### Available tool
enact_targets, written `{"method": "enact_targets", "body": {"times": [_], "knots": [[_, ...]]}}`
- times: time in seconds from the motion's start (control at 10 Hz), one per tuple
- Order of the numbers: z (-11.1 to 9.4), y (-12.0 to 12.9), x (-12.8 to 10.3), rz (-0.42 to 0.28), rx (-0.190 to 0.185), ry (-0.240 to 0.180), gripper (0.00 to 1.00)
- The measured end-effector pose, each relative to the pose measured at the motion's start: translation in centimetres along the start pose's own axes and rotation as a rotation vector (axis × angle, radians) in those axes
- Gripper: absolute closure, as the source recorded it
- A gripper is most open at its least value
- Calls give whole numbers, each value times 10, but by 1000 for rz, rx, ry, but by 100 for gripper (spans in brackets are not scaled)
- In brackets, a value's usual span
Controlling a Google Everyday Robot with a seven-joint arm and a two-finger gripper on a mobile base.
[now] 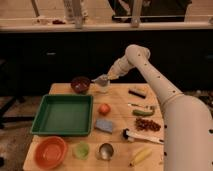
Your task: Place towel in paper cup
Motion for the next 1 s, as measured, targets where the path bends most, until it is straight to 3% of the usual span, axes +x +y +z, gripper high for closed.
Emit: {"method": "enact_targets", "body": {"times": [0.5,0.7,1.0], "knots": [[0,0,0,0,0,0,41],[0,0,0,0,0,0,24],[0,0,0,0,0,0,20]]}}
